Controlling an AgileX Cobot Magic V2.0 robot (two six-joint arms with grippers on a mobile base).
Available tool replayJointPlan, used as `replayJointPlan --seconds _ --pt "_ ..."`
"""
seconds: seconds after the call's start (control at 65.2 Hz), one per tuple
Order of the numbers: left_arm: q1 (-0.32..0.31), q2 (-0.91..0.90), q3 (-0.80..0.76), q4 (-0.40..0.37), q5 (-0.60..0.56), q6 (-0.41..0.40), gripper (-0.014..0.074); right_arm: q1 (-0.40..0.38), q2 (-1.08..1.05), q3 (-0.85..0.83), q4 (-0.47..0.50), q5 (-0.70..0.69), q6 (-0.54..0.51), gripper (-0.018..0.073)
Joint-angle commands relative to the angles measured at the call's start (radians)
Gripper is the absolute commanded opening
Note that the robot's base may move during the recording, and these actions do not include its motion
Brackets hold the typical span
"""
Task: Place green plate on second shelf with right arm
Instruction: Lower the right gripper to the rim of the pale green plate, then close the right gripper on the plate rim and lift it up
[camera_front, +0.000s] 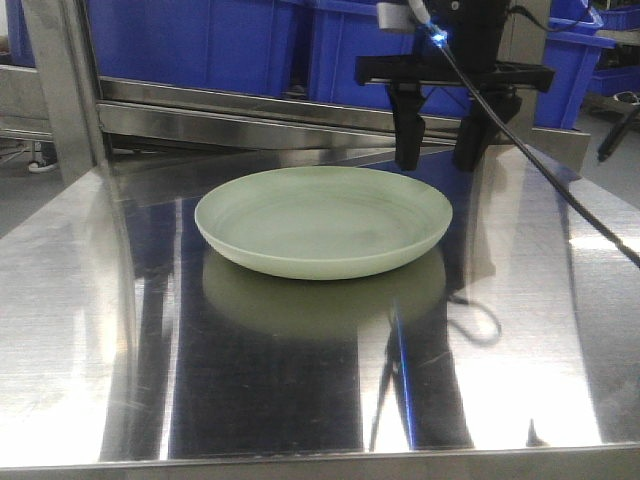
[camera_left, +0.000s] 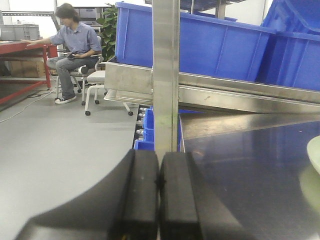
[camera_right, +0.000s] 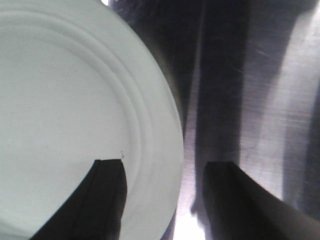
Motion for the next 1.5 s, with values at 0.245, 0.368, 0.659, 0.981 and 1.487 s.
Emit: replayJointPlan --seconds 0.245,0.368,0.659,0.981,1.487 --pt "-0.005 -0.02 0.04 -0.003 -0.089 -0.002 0.013 -0.023 -0.013 -0.034 0.071 -0.007 -0.065 0.0468" --pt "-0.005 -0.02 0.04 -0.003 -0.089 -0.002 0.013 -0.023 0.006 -0.034 0.087 -0.002 -0.068 0.0468" --pt "-0.005 -0.02 0.04 -0.003 -0.089 -0.002 0.013 -0.023 0.03 -0.034 0.089 -0.005 -0.067 0.0468" --pt "-0.005 -0.02 0.04 -0.003 -0.089 -0.002 0.013 -0.029 0.03 -0.034 0.082 0.013 -0.067 0.0067" --pt "-0.005 -0.02 0.04 -0.003 -0.089 -0.002 0.013 -0.066 -0.183 -0.056 -0.017 0.021 -0.033 0.0053"
